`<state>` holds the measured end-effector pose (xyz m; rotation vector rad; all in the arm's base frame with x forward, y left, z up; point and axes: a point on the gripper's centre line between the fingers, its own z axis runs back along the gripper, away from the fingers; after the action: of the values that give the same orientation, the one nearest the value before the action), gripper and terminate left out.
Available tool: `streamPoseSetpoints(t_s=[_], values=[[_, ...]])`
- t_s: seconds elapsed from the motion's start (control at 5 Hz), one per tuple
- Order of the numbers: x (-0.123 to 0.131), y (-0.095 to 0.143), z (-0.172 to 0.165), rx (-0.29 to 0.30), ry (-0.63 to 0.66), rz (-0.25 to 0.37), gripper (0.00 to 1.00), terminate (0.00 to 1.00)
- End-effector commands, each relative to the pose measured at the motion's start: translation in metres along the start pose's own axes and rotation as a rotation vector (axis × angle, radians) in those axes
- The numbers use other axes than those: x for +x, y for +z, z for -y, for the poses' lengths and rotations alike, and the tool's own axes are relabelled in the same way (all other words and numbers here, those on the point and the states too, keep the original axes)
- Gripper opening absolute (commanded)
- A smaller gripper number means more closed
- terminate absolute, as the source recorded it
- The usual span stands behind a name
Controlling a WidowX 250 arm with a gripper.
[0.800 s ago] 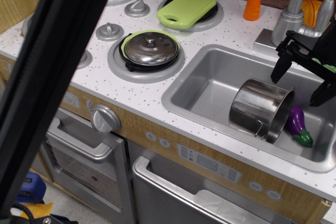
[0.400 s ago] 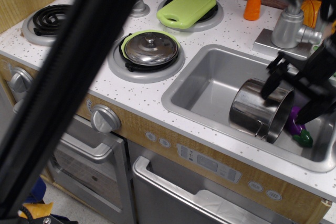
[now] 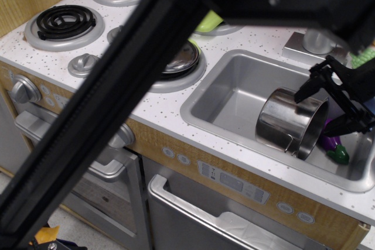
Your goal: Flip pot upright in sink
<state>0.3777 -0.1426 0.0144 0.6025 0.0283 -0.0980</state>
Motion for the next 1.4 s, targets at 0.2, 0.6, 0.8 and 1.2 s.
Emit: streamPoseSetpoints(t_s=[0.2, 0.6, 0.8, 1.2], values=[[0.008, 0.017, -0.029, 0.042, 0.038, 0.139, 1.00, 0.00], [0.008, 0.002, -0.041, 0.026, 0.038, 0.171, 1.00, 0.00], [0.007, 0.000, -0.046, 0.015, 0.026, 0.181, 0.00, 0.00], [0.002, 0.007, -0.052, -0.213, 0.091, 0.077, 0.00, 0.00]])
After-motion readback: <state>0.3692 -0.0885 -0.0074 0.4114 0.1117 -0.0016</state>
